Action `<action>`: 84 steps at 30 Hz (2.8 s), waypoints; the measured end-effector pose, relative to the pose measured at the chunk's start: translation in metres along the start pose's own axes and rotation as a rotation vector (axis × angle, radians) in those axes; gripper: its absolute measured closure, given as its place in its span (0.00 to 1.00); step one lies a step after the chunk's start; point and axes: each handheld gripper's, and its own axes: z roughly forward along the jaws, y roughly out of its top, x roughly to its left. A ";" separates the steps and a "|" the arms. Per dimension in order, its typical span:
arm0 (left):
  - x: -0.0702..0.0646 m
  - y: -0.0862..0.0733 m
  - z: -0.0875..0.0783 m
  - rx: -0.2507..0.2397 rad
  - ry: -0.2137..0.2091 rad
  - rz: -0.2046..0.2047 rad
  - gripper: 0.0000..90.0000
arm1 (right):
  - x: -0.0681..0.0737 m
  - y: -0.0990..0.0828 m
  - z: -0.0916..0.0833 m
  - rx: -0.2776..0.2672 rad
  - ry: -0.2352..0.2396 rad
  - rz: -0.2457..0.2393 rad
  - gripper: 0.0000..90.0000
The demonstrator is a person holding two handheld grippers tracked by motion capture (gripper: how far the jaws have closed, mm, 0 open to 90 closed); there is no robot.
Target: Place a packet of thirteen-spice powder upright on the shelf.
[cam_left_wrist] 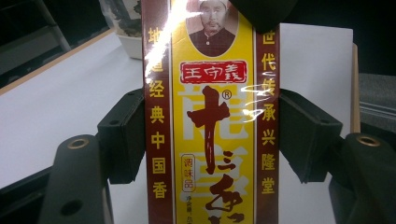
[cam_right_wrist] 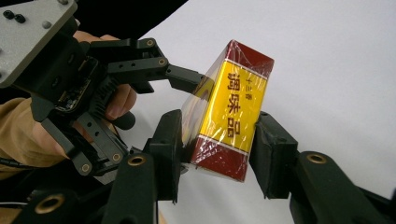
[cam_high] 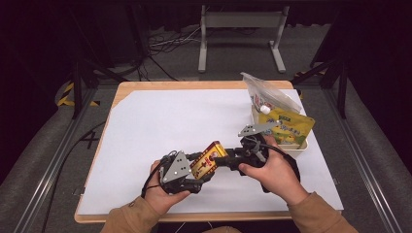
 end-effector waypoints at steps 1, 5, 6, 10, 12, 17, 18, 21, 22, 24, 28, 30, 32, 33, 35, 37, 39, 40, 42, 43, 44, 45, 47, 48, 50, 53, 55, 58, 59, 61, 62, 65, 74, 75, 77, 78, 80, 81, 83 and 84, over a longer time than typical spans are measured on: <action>0.000 0.000 0.000 0.002 0.002 0.007 0.36 | 0.001 0.000 0.000 0.002 -0.004 -0.004 0.65; -0.001 0.000 0.001 0.012 0.011 0.013 0.35 | 0.007 0.002 0.000 0.011 -0.014 -0.012 0.69; -0.001 0.000 0.001 0.012 0.011 0.013 0.34 | 0.008 0.003 0.001 0.011 -0.016 -0.011 0.70; 0.001 0.000 -0.001 0.007 0.018 0.008 0.33 | 0.010 0.005 0.000 0.005 -0.003 0.001 0.73; 0.001 0.000 -0.001 0.008 0.018 0.006 0.33 | 0.011 0.005 0.000 0.004 0.000 0.002 0.73; 0.001 -0.002 0.001 0.018 0.002 0.002 0.32 | 0.013 0.006 0.002 0.021 0.007 -0.018 0.75; 0.002 -0.002 0.000 0.017 -0.002 0.004 0.32 | 0.013 0.006 0.002 0.021 0.008 -0.022 0.75; 0.004 -0.002 -0.001 0.014 -0.027 -0.013 0.31 | 0.014 0.008 0.001 0.022 0.007 -0.037 0.76; 0.004 -0.002 -0.001 0.020 -0.033 -0.017 0.29 | 0.015 0.008 0.000 0.022 0.004 -0.041 0.76; 0.005 -0.003 -0.001 0.023 -0.046 -0.025 0.27 | 0.015 0.009 -0.003 0.022 -0.003 -0.055 0.76; 0.007 -0.002 -0.004 0.016 -0.062 -0.037 0.27 | 0.014 0.011 -0.010 0.020 -0.007 -0.077 0.76; 0.008 -0.002 -0.007 0.012 -0.059 -0.040 0.27 | 0.013 0.013 -0.015 0.018 -0.021 -0.091 0.76; 0.009 -0.003 -0.009 0.009 -0.056 -0.044 0.26 | 0.012 0.014 -0.020 0.020 -0.031 -0.096 0.76; 0.009 -0.003 -0.009 0.009 -0.056 -0.044 0.26 | 0.012 0.014 -0.023 0.022 -0.037 -0.101 0.76; 0.013 -0.004 -0.014 0.009 -0.045 -0.050 0.26 | 0.011 0.016 -0.029 0.025 -0.048 -0.114 0.76; 0.014 -0.005 -0.015 0.008 -0.042 -0.054 0.26 | 0.010 0.017 -0.032 0.028 -0.051 -0.119 0.76; 0.019 -0.007 -0.021 0.002 -0.028 -0.069 0.26 | 0.008 0.019 -0.039 0.035 -0.062 -0.138 0.76; 0.019 -0.007 -0.021 0.002 -0.028 -0.069 0.27 | 0.008 0.019 -0.039 0.035 -0.062 -0.138 0.76; 0.021 -0.009 -0.026 -0.003 -0.014 -0.082 0.27 | 0.007 0.020 -0.045 0.040 -0.070 -0.148 0.76; 0.023 -0.010 -0.028 -0.006 -0.008 -0.086 0.27 | 0.006 0.021 -0.049 0.043 -0.077 -0.155 0.76; 0.024 -0.011 -0.029 -0.005 -0.003 -0.092 0.27 | 0.005 0.021 -0.052 0.045 -0.085 -0.160 0.76; 0.025 -0.011 -0.031 0.001 0.004 -0.091 0.27 | 0.005 0.022 -0.055 0.047 -0.092 -0.161 0.76; 0.027 -0.012 -0.032 0.003 0.009 -0.095 0.27 | 0.004 0.023 -0.058 0.051 -0.098 -0.161 0.76; 0.028 -0.013 -0.034 0.005 0.015 -0.102 0.27 | 0.003 0.023 -0.061 0.050 -0.101 -0.161 0.76; 0.031 -0.015 -0.037 0.007 0.024 -0.110 0.27 | 0.002 0.025 -0.066 0.058 -0.105 -0.166 0.76; 0.033 -0.018 -0.042 0.010 0.039 -0.120 0.27 | -0.002 0.026 -0.074 0.067 -0.122 -0.179 0.76; 0.035 -0.019 -0.045 0.011 0.047 -0.129 0.27 | -0.004 0.027 -0.077 0.071 -0.129 -0.185 0.76; 0.037 -0.022 -0.049 0.012 0.064 -0.137 0.27 | -0.008 0.028 -0.084 0.080 -0.134 -0.194 0.76; 0.037 -0.023 -0.051 0.014 0.069 -0.140 0.27 | -0.009 0.029 -0.086 0.081 -0.138 -0.197 0.76; 0.040 -0.025 -0.054 0.022 0.082 -0.147 0.27 | -0.012 0.029 -0.089 0.087 -0.133 -0.205 0.76; 0.041 -0.026 -0.055 0.024 0.089 -0.152 0.27 | -0.013 0.030 -0.091 0.090 -0.128 -0.206 0.76; 0.044 -0.029 -0.060 0.027 0.105 -0.164 0.27 | -0.016 0.031 -0.095 0.100 -0.134 -0.226 0.76; 0.046 -0.039 -0.072 0.041 0.137 -0.199 0.27 | -0.028 0.036 -0.111 0.146 -0.152 -0.289 0.76; 0.046 -0.041 -0.074 0.045 0.142 -0.196 0.27 | -0.028 0.036 -0.112 0.146 -0.154 -0.291 0.76; 0.044 -0.044 -0.077 0.049 0.150 -0.206 0.27 | -0.031 0.038 -0.115 0.157 -0.153 -0.314 0.76; 0.044 -0.044 -0.077 0.049 0.150 -0.206 0.27 | -0.031 0.038 -0.115 0.157 -0.153 -0.314 0.76; 0.043 -0.046 -0.082 0.052 0.163 -0.209 0.27 | -0.034 0.040 -0.118 0.168 -0.152 -0.341 0.76; 0.042 -0.046 -0.084 0.053 0.165 -0.213 0.27 | -0.035 0.040 -0.120 0.169 -0.151 -0.349 0.76; 0.041 -0.048 -0.088 0.052 0.175 -0.221 0.27 | -0.037 0.042 -0.121 0.174 -0.146 -0.360 0.76; 0.041 -0.049 -0.089 0.051 0.179 -0.223 0.27 | -0.039 0.042 -0.123 0.179 -0.150 -0.366 0.76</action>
